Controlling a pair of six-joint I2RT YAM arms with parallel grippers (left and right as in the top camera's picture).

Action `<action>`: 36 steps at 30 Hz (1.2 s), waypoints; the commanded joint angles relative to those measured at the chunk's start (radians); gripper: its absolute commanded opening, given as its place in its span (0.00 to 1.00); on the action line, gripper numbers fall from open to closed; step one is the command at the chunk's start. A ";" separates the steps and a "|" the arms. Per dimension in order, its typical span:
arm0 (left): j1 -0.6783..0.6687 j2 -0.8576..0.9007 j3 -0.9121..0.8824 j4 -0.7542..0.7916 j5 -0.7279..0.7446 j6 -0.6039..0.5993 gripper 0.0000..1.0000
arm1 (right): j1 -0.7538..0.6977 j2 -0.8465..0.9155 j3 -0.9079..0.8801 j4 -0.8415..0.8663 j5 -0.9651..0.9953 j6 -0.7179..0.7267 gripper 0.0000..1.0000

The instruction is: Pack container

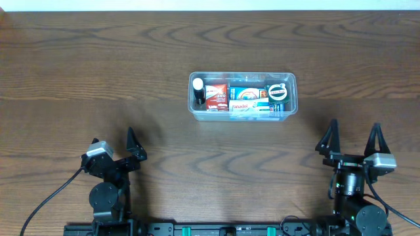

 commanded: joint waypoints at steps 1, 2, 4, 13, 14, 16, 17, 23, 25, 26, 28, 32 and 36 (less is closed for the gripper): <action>0.002 -0.006 -0.022 -0.037 -0.008 0.009 0.98 | -0.013 -0.010 -0.010 0.000 -0.007 0.014 0.99; 0.002 -0.006 -0.022 -0.037 -0.008 0.009 0.98 | -0.013 -0.010 -0.014 0.000 -0.007 0.014 0.99; 0.002 -0.006 -0.022 -0.037 -0.008 0.009 0.98 | -0.013 -0.010 -0.030 -0.006 -0.007 0.014 0.99; 0.002 -0.006 -0.022 -0.037 -0.008 0.009 0.98 | -0.013 -0.010 -0.054 -0.165 -0.013 0.018 0.99; 0.002 -0.006 -0.022 -0.037 -0.008 0.009 0.98 | -0.013 -0.010 -0.054 -0.194 -0.012 0.018 0.99; 0.002 -0.006 -0.022 -0.037 -0.008 0.009 0.98 | -0.013 -0.010 -0.054 -0.266 -0.011 0.017 0.99; 0.002 -0.006 -0.022 -0.037 -0.008 0.009 0.98 | -0.013 -0.010 -0.054 -0.304 -0.011 0.017 0.99; 0.002 -0.006 -0.022 -0.037 -0.008 0.009 0.98 | -0.013 -0.010 -0.054 -0.367 -0.081 -0.156 0.99; 0.002 -0.006 -0.022 -0.037 -0.008 0.009 0.98 | -0.013 -0.010 -0.054 -0.372 -0.101 -0.256 0.99; 0.002 -0.006 -0.022 -0.037 -0.008 0.009 0.98 | -0.013 -0.010 -0.054 -0.372 -0.100 -0.275 0.99; 0.002 -0.006 -0.022 -0.037 -0.008 0.009 0.98 | -0.018 -0.010 -0.054 -0.370 -0.092 -0.290 0.99; 0.002 -0.006 -0.022 -0.037 -0.008 0.009 0.98 | -0.026 -0.009 -0.054 -0.369 -0.093 -0.290 0.99; 0.002 -0.006 -0.022 -0.037 -0.008 0.009 0.98 | -0.026 -0.009 -0.054 -0.369 -0.093 -0.290 0.99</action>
